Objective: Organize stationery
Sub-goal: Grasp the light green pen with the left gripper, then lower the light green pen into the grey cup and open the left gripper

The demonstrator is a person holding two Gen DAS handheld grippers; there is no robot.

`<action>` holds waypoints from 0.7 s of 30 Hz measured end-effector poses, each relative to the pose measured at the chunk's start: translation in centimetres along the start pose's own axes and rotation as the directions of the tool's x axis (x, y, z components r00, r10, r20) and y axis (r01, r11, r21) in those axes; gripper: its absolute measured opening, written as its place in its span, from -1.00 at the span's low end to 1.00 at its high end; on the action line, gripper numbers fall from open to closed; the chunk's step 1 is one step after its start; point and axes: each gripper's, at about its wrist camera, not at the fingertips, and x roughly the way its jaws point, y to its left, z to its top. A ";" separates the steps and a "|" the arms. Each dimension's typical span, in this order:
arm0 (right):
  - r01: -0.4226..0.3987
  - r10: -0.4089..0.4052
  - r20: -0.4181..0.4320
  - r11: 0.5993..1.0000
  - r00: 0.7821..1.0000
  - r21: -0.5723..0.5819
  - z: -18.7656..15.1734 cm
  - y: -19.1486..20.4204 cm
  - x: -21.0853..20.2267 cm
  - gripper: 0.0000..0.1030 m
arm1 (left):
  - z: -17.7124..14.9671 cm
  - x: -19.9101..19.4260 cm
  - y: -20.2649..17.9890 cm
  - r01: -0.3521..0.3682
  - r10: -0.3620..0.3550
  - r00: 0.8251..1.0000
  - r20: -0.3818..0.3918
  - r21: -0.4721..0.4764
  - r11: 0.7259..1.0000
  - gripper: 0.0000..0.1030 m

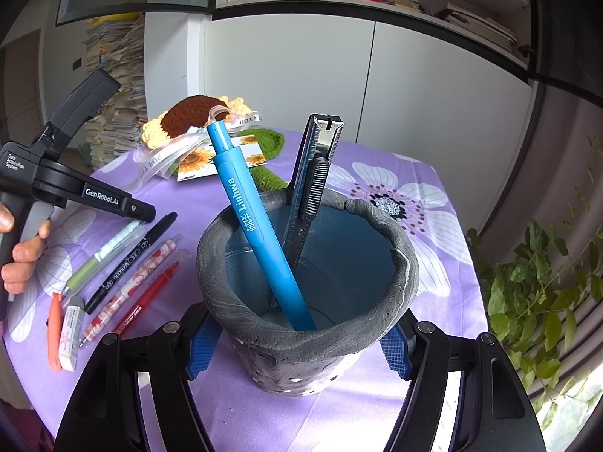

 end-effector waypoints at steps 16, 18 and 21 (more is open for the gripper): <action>-0.004 0.004 -0.002 1.000 1.000 0.006 -0.1 0.0 0.2 0.40 | -0.6 -1.9 0.2 0.010 -0.010 0.999 0.032 0.011 1.000 -0.76; -0.005 0.005 -0.002 1.000 1.000 0.006 -0.1 0.0 0.2 0.40 | -0.4 -3.3 0.2 0.045 -0.045 0.997 0.065 0.008 0.999 -0.76; -0.005 0.005 -0.002 1.000 1.000 0.006 -0.1 0.0 0.2 0.40 | -0.3 -5.7 -0.3 0.066 -0.070 0.989 0.127 0.034 0.997 -0.76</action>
